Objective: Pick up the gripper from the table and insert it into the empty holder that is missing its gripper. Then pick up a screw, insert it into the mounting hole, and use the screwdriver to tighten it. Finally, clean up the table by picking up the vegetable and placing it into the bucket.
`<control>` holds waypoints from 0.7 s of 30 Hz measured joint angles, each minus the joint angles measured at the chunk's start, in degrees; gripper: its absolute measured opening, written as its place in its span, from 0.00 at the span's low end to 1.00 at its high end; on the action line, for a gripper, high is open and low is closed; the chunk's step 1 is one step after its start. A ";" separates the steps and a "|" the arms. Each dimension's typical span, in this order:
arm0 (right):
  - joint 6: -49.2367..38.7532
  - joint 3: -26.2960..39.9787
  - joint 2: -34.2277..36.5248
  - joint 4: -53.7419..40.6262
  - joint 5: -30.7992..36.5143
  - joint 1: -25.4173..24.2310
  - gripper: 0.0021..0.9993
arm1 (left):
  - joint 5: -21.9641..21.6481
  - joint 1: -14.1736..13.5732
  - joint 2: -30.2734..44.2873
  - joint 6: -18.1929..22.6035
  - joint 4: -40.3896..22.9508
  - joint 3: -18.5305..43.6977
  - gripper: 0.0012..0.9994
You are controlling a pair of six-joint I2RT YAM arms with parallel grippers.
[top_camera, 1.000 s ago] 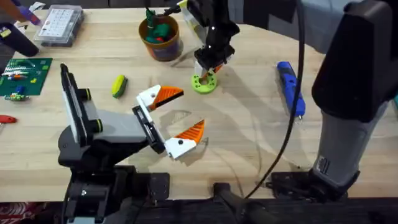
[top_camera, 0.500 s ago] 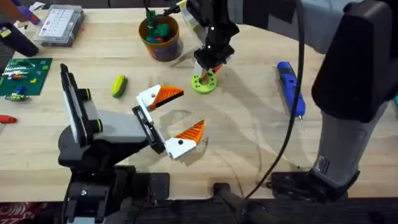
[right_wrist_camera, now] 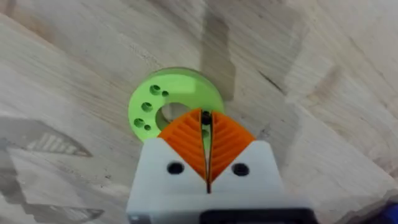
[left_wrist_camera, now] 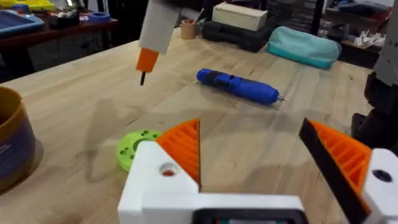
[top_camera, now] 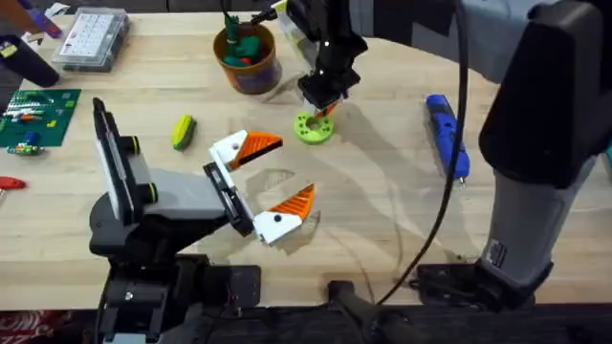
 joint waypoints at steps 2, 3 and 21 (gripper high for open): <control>0.00 0.00 0.00 -0.01 0.00 0.00 0.00 | 0.00 0.00 0.00 0.00 0.00 0.00 0.99; 0.00 0.00 0.00 -0.01 0.00 0.00 0.00 | 0.00 0.00 0.00 0.00 0.00 0.00 0.99; -1.34 0.10 -10.21 -1.81 0.01 0.00 0.00 | 0.00 0.00 0.00 0.00 0.00 0.00 0.99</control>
